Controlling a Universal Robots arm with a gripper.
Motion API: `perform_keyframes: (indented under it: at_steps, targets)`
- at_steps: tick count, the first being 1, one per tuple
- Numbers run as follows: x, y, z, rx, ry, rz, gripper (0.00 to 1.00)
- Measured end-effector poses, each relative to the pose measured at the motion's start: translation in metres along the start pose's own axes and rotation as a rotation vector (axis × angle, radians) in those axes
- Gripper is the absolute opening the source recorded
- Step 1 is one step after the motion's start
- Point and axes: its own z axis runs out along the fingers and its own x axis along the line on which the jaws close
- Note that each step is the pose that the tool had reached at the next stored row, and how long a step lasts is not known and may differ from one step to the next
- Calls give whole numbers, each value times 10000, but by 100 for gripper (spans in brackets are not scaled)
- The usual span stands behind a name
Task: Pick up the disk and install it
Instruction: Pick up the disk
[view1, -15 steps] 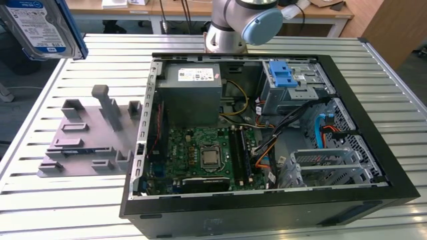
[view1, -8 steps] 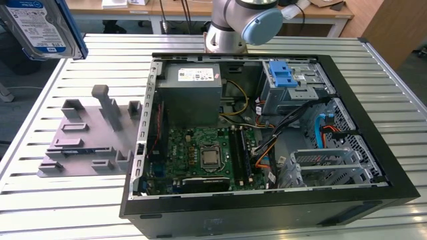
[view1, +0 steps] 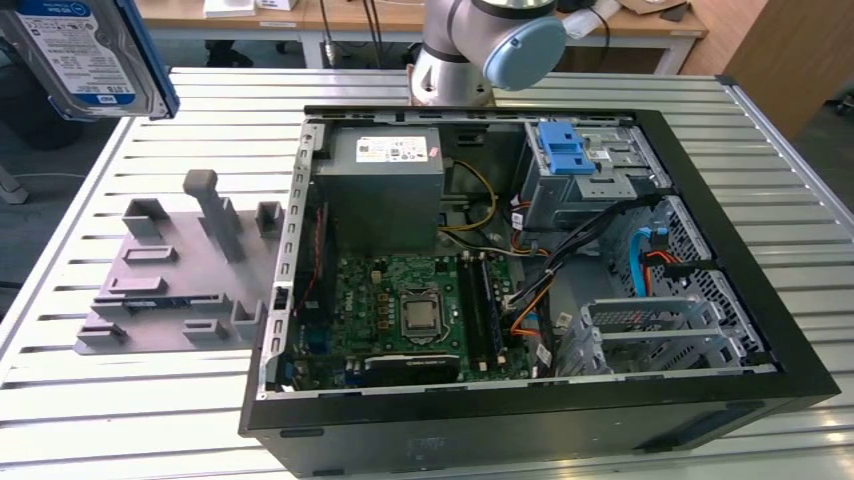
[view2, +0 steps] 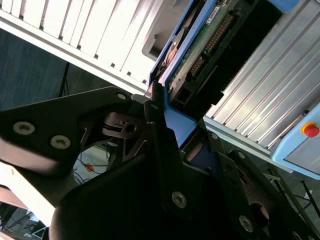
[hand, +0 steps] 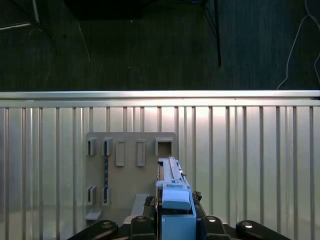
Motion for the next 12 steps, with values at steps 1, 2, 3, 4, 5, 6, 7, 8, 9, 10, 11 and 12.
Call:
perform_keyframes:
  at_steps: [1, 2, 3, 4, 5, 6, 7, 8, 9, 10, 11, 12]
  targets:
    - [0, 0, -8, 1, 0, -1, 36]
    - [0, -1, -22, 2, -1, -1, 36]
    - [0, -1, -40, 2, 0, 0, 36]
    - [0, -1, -63, 1, 0, 0, 36]
    - [0, -1, -77, 0, 0, -1, 36]
    - [0, -1, -79, 1, 0, -1, 36]
    - [-1, -1, -79, 1, 0, -1, 36]
    - [-1, -9, -79, 1, 0, -2, 36]
    - [-1, -21, -80, 0, 0, -2, 36]
    - [-1, -35, -79, 0, 0, -2, 36]
    - [-1, -50, -79, -1, 0, -1, 36]
    - [-1, -65, -79, -1, -1, -1, 36]
